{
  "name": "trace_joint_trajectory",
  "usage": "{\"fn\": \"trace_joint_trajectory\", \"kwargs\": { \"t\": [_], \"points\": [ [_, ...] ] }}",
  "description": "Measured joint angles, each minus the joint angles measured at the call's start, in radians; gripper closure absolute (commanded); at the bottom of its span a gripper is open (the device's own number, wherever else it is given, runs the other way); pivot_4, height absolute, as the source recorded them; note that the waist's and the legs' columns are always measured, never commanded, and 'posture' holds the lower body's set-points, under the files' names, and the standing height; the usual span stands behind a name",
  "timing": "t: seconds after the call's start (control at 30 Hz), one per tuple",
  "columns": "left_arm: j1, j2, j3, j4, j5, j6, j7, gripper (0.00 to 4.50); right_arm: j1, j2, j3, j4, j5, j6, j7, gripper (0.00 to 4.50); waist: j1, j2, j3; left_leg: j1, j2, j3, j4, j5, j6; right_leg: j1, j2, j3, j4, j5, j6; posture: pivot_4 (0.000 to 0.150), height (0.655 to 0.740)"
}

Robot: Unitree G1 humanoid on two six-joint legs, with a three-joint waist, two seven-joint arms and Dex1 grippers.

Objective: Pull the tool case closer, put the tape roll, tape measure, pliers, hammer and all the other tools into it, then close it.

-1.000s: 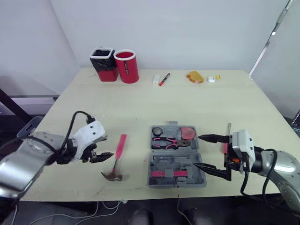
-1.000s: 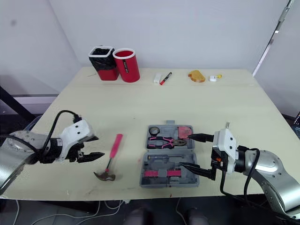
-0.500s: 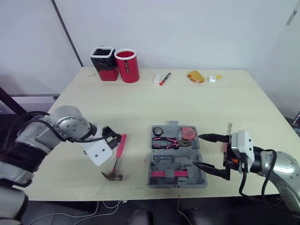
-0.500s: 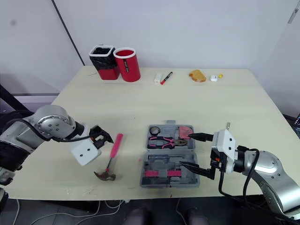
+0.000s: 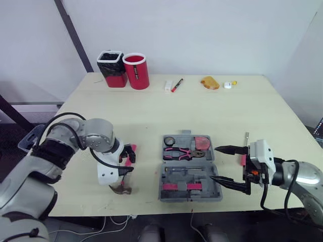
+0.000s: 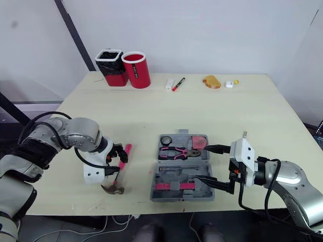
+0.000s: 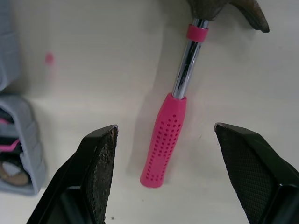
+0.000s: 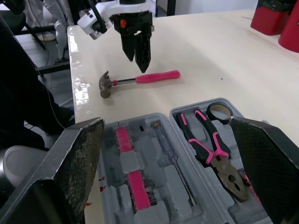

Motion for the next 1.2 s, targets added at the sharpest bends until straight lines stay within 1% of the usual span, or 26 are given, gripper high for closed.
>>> {"fn": "trace_joint_trajectory", "kwargs": {
  "t": [0.13,0.27,0.4,0.5,0.57,0.6,0.63,0.67,0.7,0.73,0.93,1.07,1.2],
  "points": [
    [0.000,0.019,-0.030,0.001,0.014,-0.014,0.006,0.98,-0.009,-0.008,-0.003,0.000,0.012,0.015,0.000,0.00,0.000,0.000,0.000,0.000,0.000,0.000,0.000,0.000,0.000,0.000,0.000,0.000,0.000,0.000,0.000,0.150,0.7400],
    [0.007,0.061,-0.037,-0.026,0.026,-0.031,0.006,0.98,-0.010,-0.013,-0.006,0.000,0.016,0.016,0.003,0.00,0.000,0.000,0.000,0.000,0.000,0.000,0.001,0.000,0.000,0.000,0.000,0.000,0.001,0.000,0.000,0.150,0.7400],
    [0.067,0.038,-0.037,-0.033,0.079,-0.009,0.051,0.98,-0.010,-0.014,-0.007,0.000,0.016,0.016,0.005,0.00,0.001,0.000,0.000,0.001,0.000,0.000,0.001,0.000,0.000,0.001,0.000,0.000,0.001,0.000,0.000,0.150,0.7400],
    [0.107,0.014,-0.039,-0.034,0.134,0.014,0.097,1.71,-0.010,-0.018,-0.010,0.000,0.018,0.016,0.005,0.00,0.001,0.000,0.000,0.001,0.000,-0.001,0.002,0.000,0.000,0.001,0.000,0.000,0.001,0.000,0.000,0.150,0.7400],
    [0.128,0.007,-0.035,-0.035,0.169,0.039,0.133,2.79,-0.010,-0.022,-0.015,0.000,0.019,0.017,0.004,0.00,0.001,0.000,0.000,0.001,0.001,-0.001,0.002,0.000,0.000,0.001,0.000,0.000,0.001,0.000,0.000,0.150,0.7400],
    [0.131,0.006,-0.033,-0.035,0.182,0.049,0.143,3.23,-0.010,-0.026,-0.016,0.000,0.019,0.017,0.004,0.00,0.001,0.000,-0.001,0.001,0.001,0.000,0.002,0.000,0.000,0.001,0.000,0.000,0.001,0.000,0.000,0.150,0.7400],
    [0.133,0.007,-0.031,-0.035,0.187,0.052,0.147,3.43,-0.010,-0.027,-0.017,0.000,0.019,0.017,0.004,0.00,0.001,0.001,-0.001,0.001,0.001,0.000,0.002,0.000,0.000,0.001,0.000,0.000,0.001,0.000,0.000,0.150,0.7400],
    [0.138,0.007,-0.027,-0.037,0.195,0.062,0.157,3.97,-0.010,-0.027,-0.017,-0.001,0.020,0.017,0.003,0.00,0.002,0.002,-0.002,0.002,0.001,0.000,0.002,0.000,0.000,0.002,0.000,0.000,0.001,0.000,0.000,0.150,0.7400],
    [0.146,0.011,-0.025,-0.048,0.198,0.073,0.160,4.40,-0.010,-0.027,-0.017,-0.001,0.020,0.017,0.002,0.00,0.002,0.003,-0.002,0.002,0.001,0.000,0.002,0.000,0.000,0.002,0.000,0.000,0.001,0.000,0.000,0.150,0.7400],
    [0.158,0.013,-0.019,-0.056,0.192,0.096,0.161,4.46,-0.009,-0.028,-0.018,-0.003,0.020,0.017,0.001,0.00,0.003,0.005,-0.003,0.003,0.001,0.000,0.002,0.000,0.000,0.003,0.000,0.000,0.002,0.000,0.000,0.150,0.7400],
    [0.179,0.026,-0.015,-0.065,0.147,0.165,0.141,4.46,-0.001,-0.028,-0.018,-0.015,0.019,0.017,-0.001,0.00,0.002,0.006,-0.004,0.004,0.001,0.000,0.002,0.000,0.000,0.003,0.000,0.000,0.002,0.000,0.000,0.150,0.7400],
    [0.208,0.029,0.011,-0.058,0.073,0.267,0.098,4.46,0.016,-0.026,-0.018,-0.016,0.012,0.013,-0.004,0.00,0.002,0.006,-0.004,0.004,0.001,0.000,0.002,0.000,0.000,0.003,0.000,0.000,0.002,0.000,0.000,0.150,0.7400],
    [0.254,0.046,0.048,-0.066,-0.028,0.414,0.032,4.46,0.029,-0.026,-0.019,-0.019,0.009,0.006,-0.006,0.00,-0.001,0.006,-0.004,0.004,0.001,0.000,0.002,0.000,0.000,0.003,0.001,0.000,0.002,0.000,0.000,0.150,0.7400]
  ]
}}
